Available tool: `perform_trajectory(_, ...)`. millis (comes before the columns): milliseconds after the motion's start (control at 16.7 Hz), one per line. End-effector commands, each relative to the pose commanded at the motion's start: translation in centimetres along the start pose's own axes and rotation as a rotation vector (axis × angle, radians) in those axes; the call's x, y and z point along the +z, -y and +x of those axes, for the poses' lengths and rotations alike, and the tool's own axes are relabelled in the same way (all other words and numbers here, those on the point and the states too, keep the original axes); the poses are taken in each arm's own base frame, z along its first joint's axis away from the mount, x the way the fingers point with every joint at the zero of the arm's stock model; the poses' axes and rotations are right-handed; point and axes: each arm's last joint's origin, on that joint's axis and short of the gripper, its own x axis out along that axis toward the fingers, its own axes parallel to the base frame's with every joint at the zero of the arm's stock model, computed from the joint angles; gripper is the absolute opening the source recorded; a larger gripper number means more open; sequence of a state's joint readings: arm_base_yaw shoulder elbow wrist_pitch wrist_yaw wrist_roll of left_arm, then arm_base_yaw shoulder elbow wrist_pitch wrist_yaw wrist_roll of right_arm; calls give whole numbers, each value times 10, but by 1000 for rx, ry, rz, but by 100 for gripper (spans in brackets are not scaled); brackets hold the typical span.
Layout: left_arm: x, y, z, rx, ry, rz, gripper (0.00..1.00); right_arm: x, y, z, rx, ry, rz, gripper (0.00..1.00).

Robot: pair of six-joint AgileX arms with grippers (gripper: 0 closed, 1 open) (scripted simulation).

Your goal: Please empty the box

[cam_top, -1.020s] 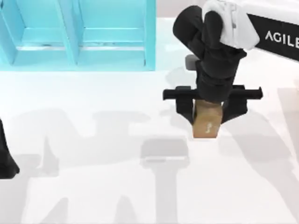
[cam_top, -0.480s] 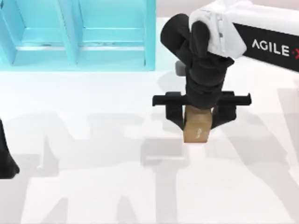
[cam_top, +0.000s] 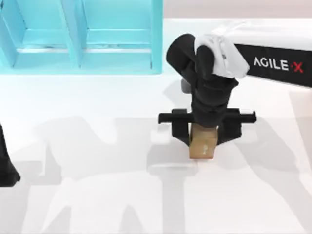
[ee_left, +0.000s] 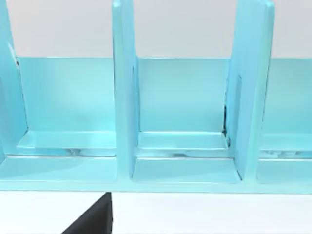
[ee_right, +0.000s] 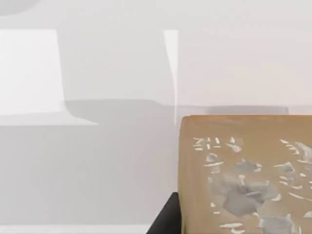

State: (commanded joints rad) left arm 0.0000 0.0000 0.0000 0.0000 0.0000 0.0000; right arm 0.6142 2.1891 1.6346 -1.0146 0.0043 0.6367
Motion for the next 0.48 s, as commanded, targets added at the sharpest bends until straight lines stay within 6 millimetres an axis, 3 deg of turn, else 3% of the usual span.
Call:
perform_trajectory(60, 0, 0, 0, 0, 0, 0, 100, 0, 0, 0, 0, 0, 0, 0)
perform_trajectory(480, 0, 0, 0, 0, 0, 0, 100, 0, 0, 0, 0, 0, 0, 53)
